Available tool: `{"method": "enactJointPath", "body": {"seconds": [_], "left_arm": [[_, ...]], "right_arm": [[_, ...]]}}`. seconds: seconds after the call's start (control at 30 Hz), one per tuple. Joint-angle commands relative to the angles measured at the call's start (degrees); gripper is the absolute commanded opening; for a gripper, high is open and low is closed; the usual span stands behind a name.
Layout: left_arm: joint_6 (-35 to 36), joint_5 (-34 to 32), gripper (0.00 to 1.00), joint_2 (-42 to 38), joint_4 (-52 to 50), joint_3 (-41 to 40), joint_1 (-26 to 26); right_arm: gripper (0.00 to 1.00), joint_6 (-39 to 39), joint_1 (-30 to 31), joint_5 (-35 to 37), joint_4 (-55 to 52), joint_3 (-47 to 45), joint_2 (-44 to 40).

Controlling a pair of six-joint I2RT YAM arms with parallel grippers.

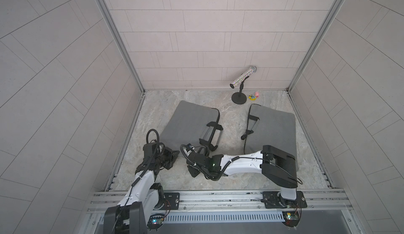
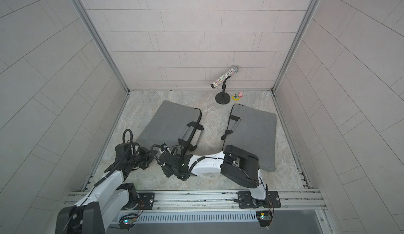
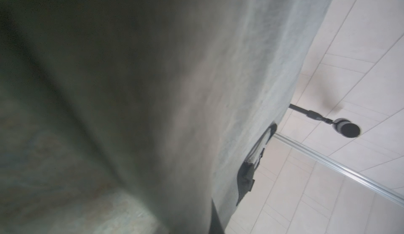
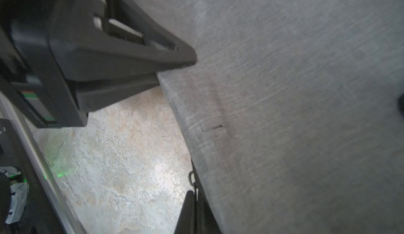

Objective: Put the mouse into the laptop bag
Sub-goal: Zip the zipper on the zippered laptop bag.

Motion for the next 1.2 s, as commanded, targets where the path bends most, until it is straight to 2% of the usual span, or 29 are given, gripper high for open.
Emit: {"method": "enactJointPath", "body": {"seconds": [0.0, 0.23, 0.4, 0.67, 0.7, 0.73, 0.77, 0.8, 0.87, 1.0, 1.17], "left_arm": [[4.66, -2.44, 0.0, 4.86, 0.1, 4.59, 0.2], [11.83, -3.76, 0.0, 15.11, -7.04, 11.75, 3.4], [14.38, -5.44, 0.0, 20.7, -8.27, 15.66, 5.46], [12.34, -7.69, 0.0, 27.68, -6.99, 26.03, 4.72], [12.04, -7.74, 0.07, 27.49, -7.06, 26.26, 4.62], [12.01, -7.81, 0.27, 26.79, -7.39, 26.1, 4.58], [12.54, -8.11, 0.51, 25.25, -8.31, 25.65, 4.48], [13.33, -8.31, 0.67, 22.97, -10.31, 25.16, 4.44], [14.56, -7.33, 0.85, 17.16, -14.68, 23.63, 4.41], [13.3, -4.4, 0.89, 1.82, -21.54, 16.49, 4.32], [4.23, 1.56, 0.89, -13.82, -18.94, 5.27, 1.91]], "right_arm": [[0.0, 0.42, 0.97, 1.74, 0.08, -2.66, -4.94], [0.0, 0.75, 0.12, 11.69, -4.88, -7.71, -9.21], [0.0, 1.13, -1.66, 14.44, -5.97, -11.41, -11.42], [0.0, 0.66, 0.21, 10.41, -3.26, -9.9, -11.54], [0.0, 0.72, 0.36, 9.7, -3.18, -8.82, -10.56], [0.0, 0.93, 0.36, 9.22, -3.27, -7.84, -9.66], [0.0, 0.88, 0.37, 8.98, -3.33, -6.87, -8.82], [0.0, 0.64, 0.29, 8.98, -3.19, -6.1, -8.17], [0.0, 0.13, 0.02, 9.05, -3.2, -4.82, -7.12], [0.0, -0.55, -1.53, 6.33, -2.27, -2.92, -5.71], [0.0, -0.83, -2.36, 3.8, -0.54, -1.84, -4.85]]}}
